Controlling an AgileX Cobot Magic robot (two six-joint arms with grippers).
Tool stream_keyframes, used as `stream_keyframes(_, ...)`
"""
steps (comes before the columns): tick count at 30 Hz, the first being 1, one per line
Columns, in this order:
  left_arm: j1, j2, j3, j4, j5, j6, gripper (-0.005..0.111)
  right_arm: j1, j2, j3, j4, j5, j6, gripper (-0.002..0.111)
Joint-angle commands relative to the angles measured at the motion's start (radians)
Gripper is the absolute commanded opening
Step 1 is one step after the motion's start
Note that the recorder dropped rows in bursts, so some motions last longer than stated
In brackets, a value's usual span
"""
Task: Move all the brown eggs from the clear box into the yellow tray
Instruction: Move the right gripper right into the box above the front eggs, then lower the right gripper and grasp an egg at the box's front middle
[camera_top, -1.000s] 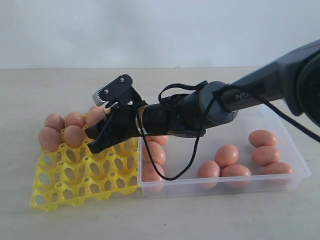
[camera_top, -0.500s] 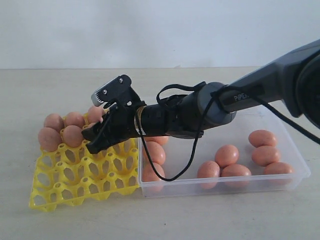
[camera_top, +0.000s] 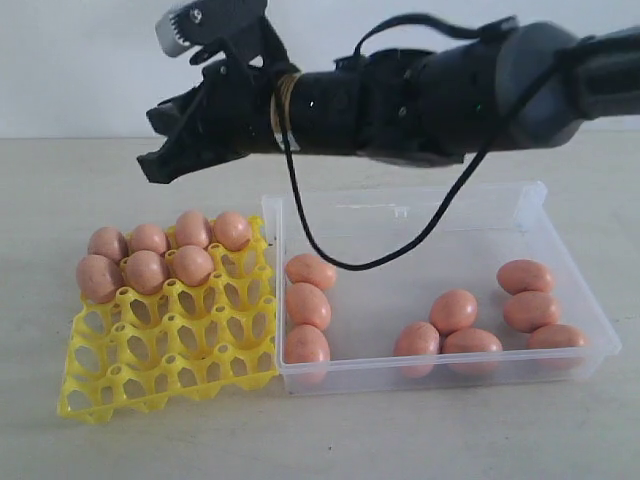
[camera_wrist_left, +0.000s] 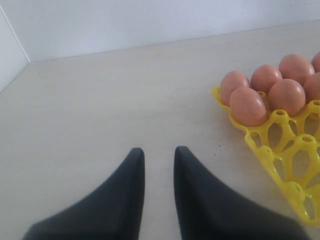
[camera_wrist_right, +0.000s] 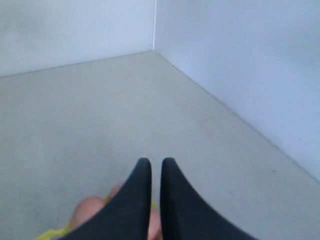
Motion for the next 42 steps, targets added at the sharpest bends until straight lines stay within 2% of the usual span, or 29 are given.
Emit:
stream_keyframes(1, -0.005, -0.002, 0.004, -0.002, -0.007, -0.002, 0.022, 0.006, -0.094, 0.008, -0.267, 0.301, 0.162, 0.000)
stream_keyframes(3, -0.005, -0.002, 0.004, -0.002, -0.007, -0.002, 0.022, 0.022, -0.116, 0.026, -0.309, 0.509, 0.173, 0.000)
stream_keyframes(5, -0.005, -0.002, 0.004, -0.002, -0.007, -0.002, 0.022, 0.043, -0.121, 0.033, -0.262, 0.771, 0.098, 0.000)
stream_keyframes(8, -0.005, -0.002, 0.004, -0.002, -0.007, -0.002, 0.022, 0.063, -0.119, 0.033, -0.062, 1.118, -0.155, 0.000)
stream_keyframes(10, -0.005, -0.002, 0.004, -0.002, -0.007, -0.002, 0.022, 0.060, -0.118, 0.033, 0.125, 1.280, -0.258, 0.000)
stream_keyframes(13, -0.005, -0.002, 0.004, -0.002, -0.007, -0.002, 0.022, 0.012, -0.118, 0.033, 0.415, 1.384, -0.394, 0.000)
stream_keyframes(17, -0.005, -0.002, 0.004, -0.002, -0.007, -0.002, 0.022, -0.104, -0.107, 0.008, 0.919, 1.430, -0.829, 0.000)
stream_keyframes(20, -0.005, -0.002, 0.004, -0.002, -0.007, -0.002, 0.022, -0.171, -0.101, -0.020, 1.142, 1.490, -0.998, 0.000)
stream_keyframes(24, -0.005, -0.002, 0.004, -0.002, -0.007, -0.002, 0.022, -0.192, -0.097, -0.046, 1.115, 1.559, -1.080, 0.004)
stream_keyframes(26, -0.005, -0.002, 0.004, -0.002, -0.007, -0.002, 0.022, -0.190, -0.092, -0.048, 1.087, 1.611, -1.118, 0.016)
stream_keyframes(29, -0.005, -0.002, 0.004, -0.002, -0.007, -0.002, 0.022, -0.190, -0.088, -0.048, 1.082, 1.611, -1.190, 0.042)
stream_keyframes(31, -0.005, -0.002, 0.004, -0.002, -0.007, -0.002, 0.022, -0.190, -0.087, -0.048, 1.065, 1.611, -1.222, 0.055)
stream_keyframes(33, -0.005, -0.002, 0.004, -0.002, -0.007, -0.002, 0.022, -0.190, -0.080, -0.048, 1.045, 1.611, -1.269, 0.058)
stream_keyframes(39, -0.005, -0.002, 0.004, -0.002, -0.007, -0.002, 0.022, -0.190, -0.016, -0.048, 1.014, 1.611, -1.374, 0.058)
stream_keyframes(42, -0.005, -0.002, 0.004, -0.002, -0.007, -0.002, 0.022, -0.190, 0.029, -0.048, 0.996, 1.611, -1.487, 0.058)
